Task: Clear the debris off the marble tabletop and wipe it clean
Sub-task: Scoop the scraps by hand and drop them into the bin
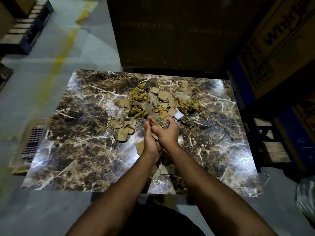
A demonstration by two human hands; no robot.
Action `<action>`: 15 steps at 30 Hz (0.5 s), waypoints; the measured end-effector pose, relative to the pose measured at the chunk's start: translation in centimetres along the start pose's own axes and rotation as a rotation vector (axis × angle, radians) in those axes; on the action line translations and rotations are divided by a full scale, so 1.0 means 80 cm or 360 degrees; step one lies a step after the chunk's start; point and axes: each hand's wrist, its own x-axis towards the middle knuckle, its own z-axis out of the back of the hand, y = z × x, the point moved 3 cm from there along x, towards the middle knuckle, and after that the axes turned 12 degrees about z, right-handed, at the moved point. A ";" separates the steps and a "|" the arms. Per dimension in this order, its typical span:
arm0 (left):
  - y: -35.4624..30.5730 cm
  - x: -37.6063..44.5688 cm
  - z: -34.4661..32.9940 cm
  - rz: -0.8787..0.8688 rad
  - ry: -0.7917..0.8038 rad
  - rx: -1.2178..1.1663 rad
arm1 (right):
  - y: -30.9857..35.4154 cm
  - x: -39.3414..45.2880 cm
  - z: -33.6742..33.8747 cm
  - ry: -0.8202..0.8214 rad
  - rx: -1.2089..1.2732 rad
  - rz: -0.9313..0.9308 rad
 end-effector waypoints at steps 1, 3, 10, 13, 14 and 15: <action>-0.001 -0.003 0.000 -0.0001 0.0026 -0.0018 | 0.001 0.002 0.000 0.0011 0.0024 -0.0033; -0.012 -0.007 -0.003 -0.0047 0.0048 -0.0005 | 0.000 0.008 0.004 -0.0006 0.0101 -0.0117; -0.025 0.004 0.071 -0.0606 -0.0181 0.1475 | -0.018 0.034 0.077 -0.0234 0.0370 -0.0404; 0.017 0.003 0.115 -0.0673 -0.0274 0.2521 | -0.026 0.035 0.104 -0.0270 0.0323 -0.0377; 0.032 0.002 0.121 -0.0693 -0.0255 0.2737 | -0.028 0.032 0.111 -0.0294 0.0314 -0.0375; 0.044 0.003 0.123 -0.0701 -0.0248 0.2875 | -0.034 0.030 0.117 -0.0315 0.0311 -0.0382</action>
